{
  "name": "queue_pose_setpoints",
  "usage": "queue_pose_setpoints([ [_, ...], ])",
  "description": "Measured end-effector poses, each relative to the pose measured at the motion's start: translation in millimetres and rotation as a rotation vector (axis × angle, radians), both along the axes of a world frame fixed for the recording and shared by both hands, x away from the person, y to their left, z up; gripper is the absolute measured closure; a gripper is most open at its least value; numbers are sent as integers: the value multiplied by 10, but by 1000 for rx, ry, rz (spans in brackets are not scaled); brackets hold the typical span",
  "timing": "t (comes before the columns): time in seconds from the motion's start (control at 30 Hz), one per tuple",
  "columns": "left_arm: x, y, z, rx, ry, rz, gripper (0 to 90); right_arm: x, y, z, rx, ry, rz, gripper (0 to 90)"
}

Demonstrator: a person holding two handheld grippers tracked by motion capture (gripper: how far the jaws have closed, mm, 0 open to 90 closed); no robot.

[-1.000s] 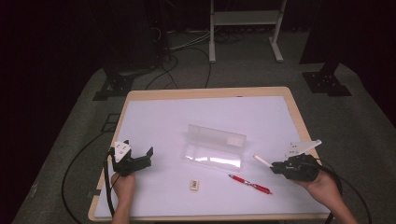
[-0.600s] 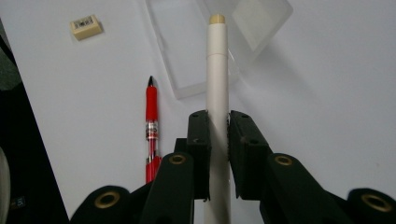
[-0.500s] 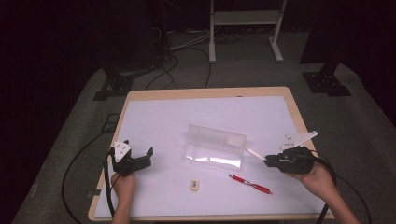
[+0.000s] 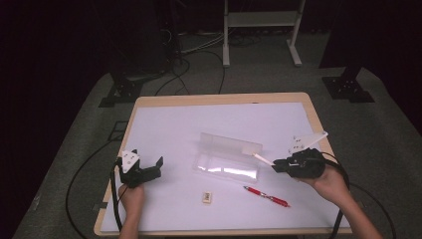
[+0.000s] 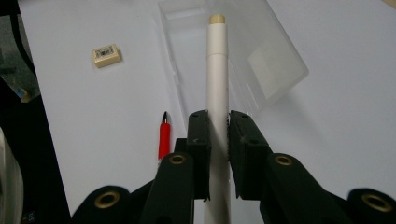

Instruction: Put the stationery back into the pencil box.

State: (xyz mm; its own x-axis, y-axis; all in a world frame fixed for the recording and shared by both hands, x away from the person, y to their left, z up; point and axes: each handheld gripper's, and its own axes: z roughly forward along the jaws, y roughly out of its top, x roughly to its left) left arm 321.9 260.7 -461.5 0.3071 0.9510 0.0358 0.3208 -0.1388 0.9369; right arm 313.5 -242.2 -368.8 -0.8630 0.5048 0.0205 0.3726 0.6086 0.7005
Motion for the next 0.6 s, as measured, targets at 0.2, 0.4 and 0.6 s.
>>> queue_pose_setpoints([
  [0.2, 0, 1, 0, -1, -1, -1, 0, 51, 100, 22, -5, 5, 17, 783],
  [0.4, 1, 0, 0, 1, -1, -1, 0, 107, 207, 50, -7, 7, 35, 783],
  [0.6, 0, 0, 0, 2, -1, -2, 0, 164, 329, 69, -15, 7, 58, 782],
])
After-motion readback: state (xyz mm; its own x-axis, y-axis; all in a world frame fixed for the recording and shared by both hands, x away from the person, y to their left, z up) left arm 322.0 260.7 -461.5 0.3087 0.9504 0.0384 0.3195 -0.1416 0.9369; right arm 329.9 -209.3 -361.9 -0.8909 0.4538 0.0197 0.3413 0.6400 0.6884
